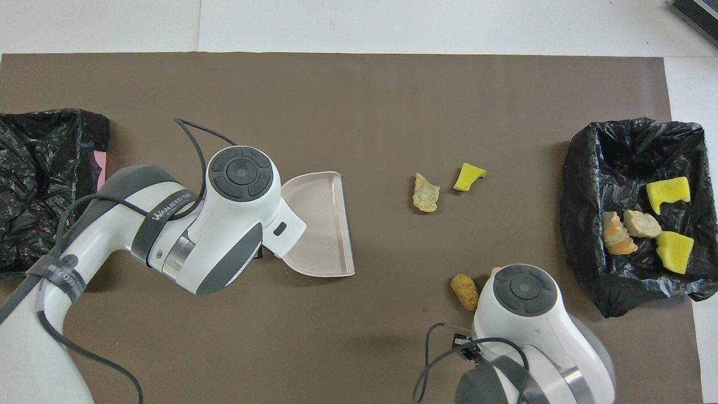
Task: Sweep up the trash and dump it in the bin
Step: 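Position the dustpan with the left gripper while the right gripper grasps the brush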
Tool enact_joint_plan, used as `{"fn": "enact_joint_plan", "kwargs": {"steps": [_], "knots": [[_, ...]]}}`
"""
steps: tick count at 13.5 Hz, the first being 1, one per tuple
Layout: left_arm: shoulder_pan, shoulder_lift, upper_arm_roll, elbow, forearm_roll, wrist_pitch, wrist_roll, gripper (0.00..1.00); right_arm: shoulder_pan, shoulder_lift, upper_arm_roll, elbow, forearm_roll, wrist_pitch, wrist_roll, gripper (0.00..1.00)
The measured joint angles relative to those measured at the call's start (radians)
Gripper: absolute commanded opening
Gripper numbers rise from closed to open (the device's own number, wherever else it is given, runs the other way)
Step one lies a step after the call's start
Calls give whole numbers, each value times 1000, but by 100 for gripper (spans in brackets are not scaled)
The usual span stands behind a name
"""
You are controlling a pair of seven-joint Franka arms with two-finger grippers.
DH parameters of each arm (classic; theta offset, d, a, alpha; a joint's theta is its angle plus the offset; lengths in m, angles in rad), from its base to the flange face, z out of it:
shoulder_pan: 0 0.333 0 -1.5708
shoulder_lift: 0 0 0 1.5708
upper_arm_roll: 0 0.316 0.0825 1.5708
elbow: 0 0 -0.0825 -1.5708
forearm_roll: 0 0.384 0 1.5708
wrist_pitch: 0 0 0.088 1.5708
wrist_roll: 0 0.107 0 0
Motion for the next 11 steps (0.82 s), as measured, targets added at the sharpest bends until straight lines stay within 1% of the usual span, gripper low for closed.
{"fn": "enact_joint_plan", "kwargs": {"steps": [2, 3, 6, 8, 9, 11], "knots": [[-5, -21, -4, -55, 0, 72, 1, 0, 1, -44, 4, -79, 0, 74, 9, 0], [-6, -26, -7, -75, 0, 97, 1, 0, 3, -48, 5, -94, 1, 112, 11, 0], [-6, -30, -7, -95, -1, 130, 1, 0, 33, -24, 7, -89, 7, 211, 11, 0], [-5, -30, -6, -98, -2, 144, 1, 0, 63, 41, 8, -45, 13, 255, 15, 0], [-5, -30, -5, -100, -3, 147, 1, 0, 71, 84, 8, -7, 20, 271, 18, 0], [-5, -30, -5, -106, -4, 150, 1, 0, 81, 189, 9, 102, 33, 275, 18, 0]]}}
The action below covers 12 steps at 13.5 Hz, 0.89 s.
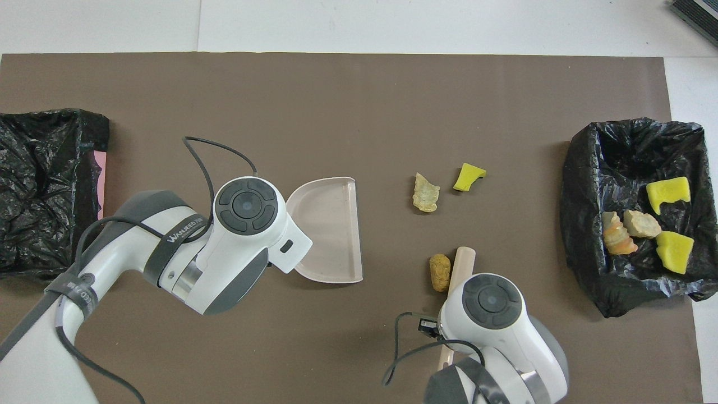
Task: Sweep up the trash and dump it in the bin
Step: 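Position the dustpan with the left gripper while the right gripper grasps the brush, then sweep the bread, sponge and nugget into the dustpan with the right gripper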
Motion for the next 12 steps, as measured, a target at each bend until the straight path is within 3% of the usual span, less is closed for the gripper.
{"fn": "enact_joint_plan", "kwargs": {"steps": [5, 12], "knots": [[0, -4, 1, -12, -4, 8, -38, 0, 14, 208, 9, 241, 25, 0, 0, 0], [0, -14, -2, -38, -25, 8, -149, 0, -15, 245, 19, 444, 70, -141, -14, 0]]}}
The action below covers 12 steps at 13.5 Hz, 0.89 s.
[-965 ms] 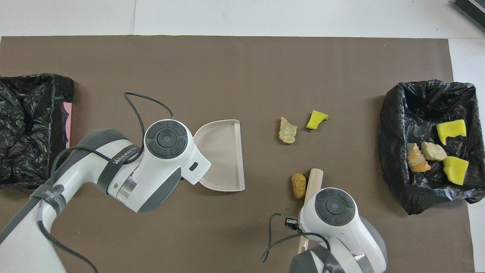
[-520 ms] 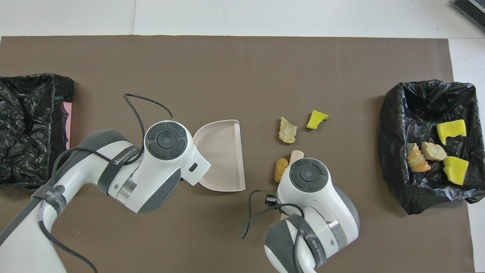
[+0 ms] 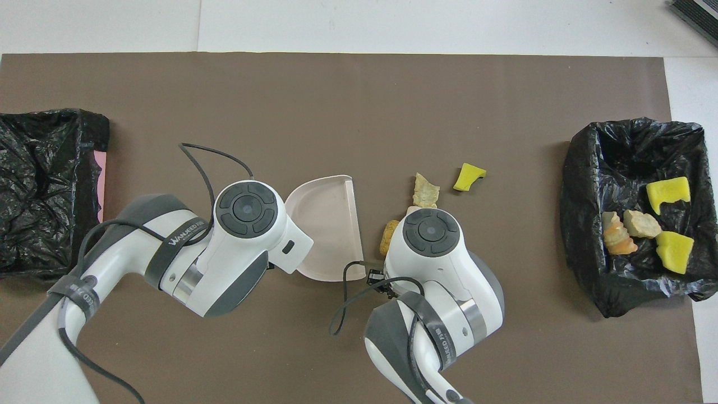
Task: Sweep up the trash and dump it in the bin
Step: 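Sweep the bread, sponge and nugget into the dustpan with the right gripper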
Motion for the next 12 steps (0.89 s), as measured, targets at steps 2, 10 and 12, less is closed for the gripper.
{"fn": "enact_joint_plan", "kwargs": {"steps": [2, 10, 12], "knots": [[0, -4, 0, -5, -10, 1, -11, 0, -48, -9, -4, 22, -17, -50, -75, 0], [0, -11, 1, -12, -35, 1, -97, 0, -303, -8, -10, 44, -238, -90, -607, 0], [0, -11, 1, -13, -35, 1, -110, 0, -393, 2, -11, 27, -283, -17, -771, 0]]}}
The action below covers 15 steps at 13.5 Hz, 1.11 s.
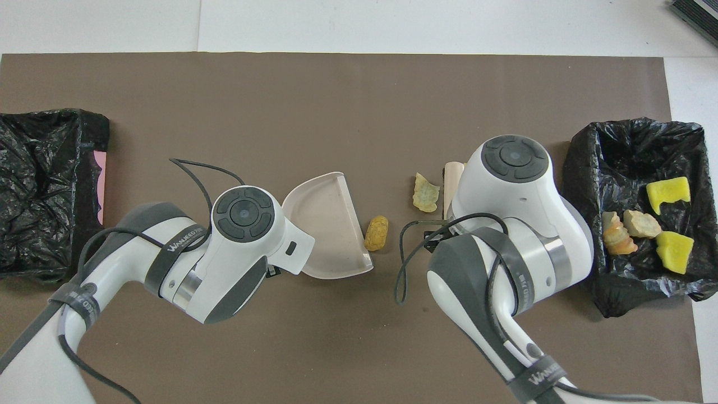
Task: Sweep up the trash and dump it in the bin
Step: 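Sweep the bread, sponge and nugget into the dustpan with the right gripper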
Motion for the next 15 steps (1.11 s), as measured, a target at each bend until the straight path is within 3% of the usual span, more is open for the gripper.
{"fn": "enact_joint_plan", "kwargs": {"steps": [2, 6, 11, 15], "knots": [[0, 0, 0, -1, 0, 0, -17, 0, -55, 22, -1, -16, -59, 66, -97, 0], [0, -1, -1, -4, -2, 1, -25, 0, -53, 81, 6, -29, -125, 125, -126, 0], [0, -8, -1, -15, -10, 5, -31, 0, 31, 119, 14, -31, -121, 139, -103, 0], [0, -13, -1, -24, -12, 11, -34, 0, 135, 119, 18, -40, -34, 139, 5, 0]]}}
